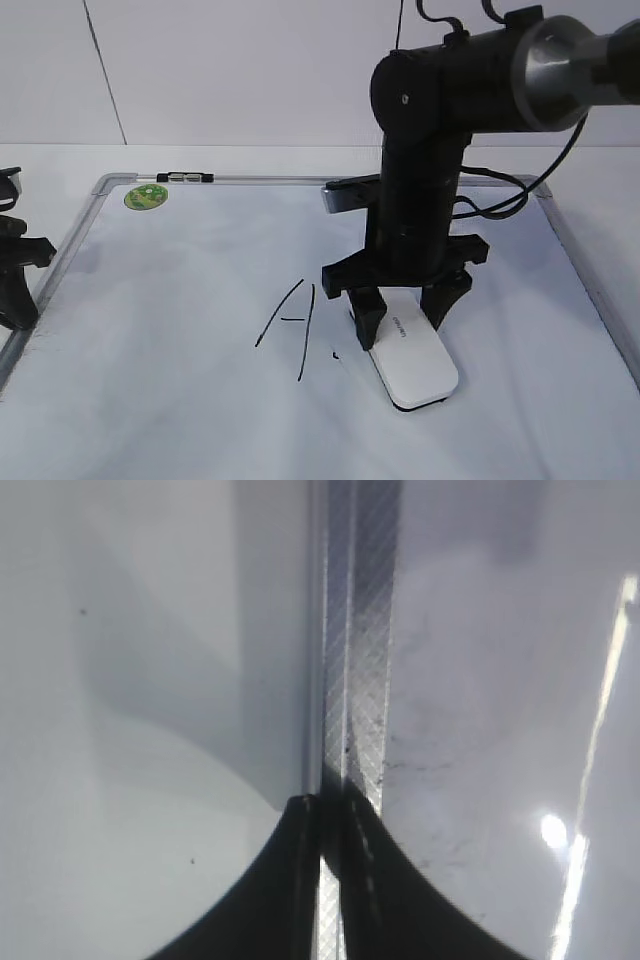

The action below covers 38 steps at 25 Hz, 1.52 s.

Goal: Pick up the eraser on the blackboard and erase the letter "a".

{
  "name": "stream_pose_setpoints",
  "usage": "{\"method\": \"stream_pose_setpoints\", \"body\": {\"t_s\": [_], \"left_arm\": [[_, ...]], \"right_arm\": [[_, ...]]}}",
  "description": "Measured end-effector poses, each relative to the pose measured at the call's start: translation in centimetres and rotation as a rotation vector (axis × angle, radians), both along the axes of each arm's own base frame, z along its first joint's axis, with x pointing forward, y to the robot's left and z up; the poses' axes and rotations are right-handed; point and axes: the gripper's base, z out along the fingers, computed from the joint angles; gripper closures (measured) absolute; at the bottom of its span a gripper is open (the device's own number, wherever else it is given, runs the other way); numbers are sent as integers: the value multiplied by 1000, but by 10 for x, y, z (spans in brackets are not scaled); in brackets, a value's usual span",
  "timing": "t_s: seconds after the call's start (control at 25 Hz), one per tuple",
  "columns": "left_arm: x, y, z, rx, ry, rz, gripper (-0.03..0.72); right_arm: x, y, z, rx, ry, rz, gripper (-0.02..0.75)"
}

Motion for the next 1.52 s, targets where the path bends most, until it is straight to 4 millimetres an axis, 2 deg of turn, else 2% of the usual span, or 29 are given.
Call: {"method": "stream_pose_setpoints", "body": {"t_s": [0.2, 0.84, 1.16, 1.52], "left_arm": [[0, 0, 0, 0, 0, 0, 669], [0, 0, 0, 1, 0, -1, 669], [0, 0, 0, 3, 0, -2, 668], [0, 0, 0, 3, 0, -2, 667]], "right_arm": [[-7, 11, 0, -32, -27, 61, 212], [-10, 16, 0, 13, 1, 75, 212], [-20, 30, 0, 21, 4, 114, 212], [-21, 31, 0, 23, 5, 118, 212]]}}
